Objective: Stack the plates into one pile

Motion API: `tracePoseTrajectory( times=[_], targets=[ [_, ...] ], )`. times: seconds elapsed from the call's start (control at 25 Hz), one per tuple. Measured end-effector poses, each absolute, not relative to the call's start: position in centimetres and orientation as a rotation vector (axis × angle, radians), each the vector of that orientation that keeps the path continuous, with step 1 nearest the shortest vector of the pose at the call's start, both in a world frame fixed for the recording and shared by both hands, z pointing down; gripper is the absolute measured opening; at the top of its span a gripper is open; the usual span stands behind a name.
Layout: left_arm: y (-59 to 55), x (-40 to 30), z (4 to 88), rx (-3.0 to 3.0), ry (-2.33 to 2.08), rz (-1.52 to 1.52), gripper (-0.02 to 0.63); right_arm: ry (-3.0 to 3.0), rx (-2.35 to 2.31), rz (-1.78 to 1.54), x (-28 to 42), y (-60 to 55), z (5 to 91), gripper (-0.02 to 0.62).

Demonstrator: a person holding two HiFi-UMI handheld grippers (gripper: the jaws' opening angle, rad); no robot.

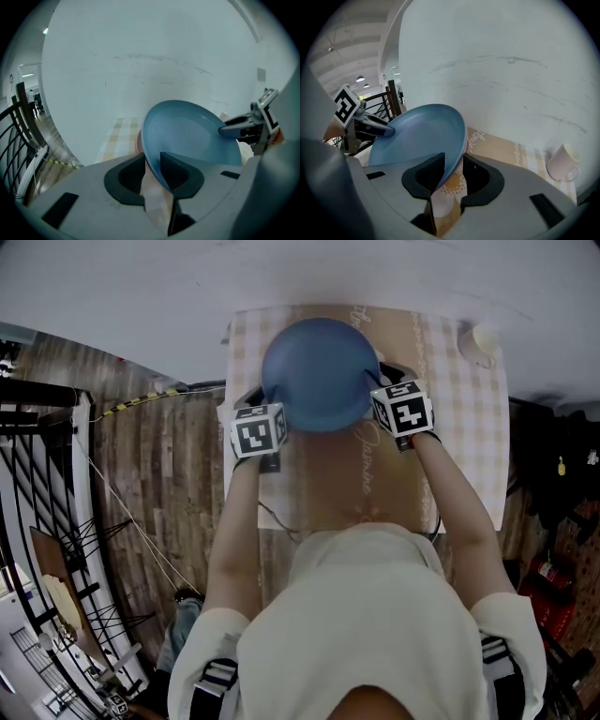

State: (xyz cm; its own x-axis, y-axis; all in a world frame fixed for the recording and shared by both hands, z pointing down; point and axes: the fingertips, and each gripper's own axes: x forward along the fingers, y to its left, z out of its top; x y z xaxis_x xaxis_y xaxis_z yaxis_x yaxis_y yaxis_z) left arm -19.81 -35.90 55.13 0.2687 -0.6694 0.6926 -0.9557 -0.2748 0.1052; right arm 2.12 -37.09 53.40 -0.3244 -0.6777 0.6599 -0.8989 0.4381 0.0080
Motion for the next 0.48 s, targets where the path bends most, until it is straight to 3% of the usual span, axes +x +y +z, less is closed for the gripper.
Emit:
tracePoseTrajectory(
  times=[0.48],
  targets=[
    [-39.4, -21.5, 56.7, 2.045, -1.415, 0.804, 0.101, -2.062, 1.299, 0.468, 0.3, -40.7, 54.6, 0.112]
  ],
)
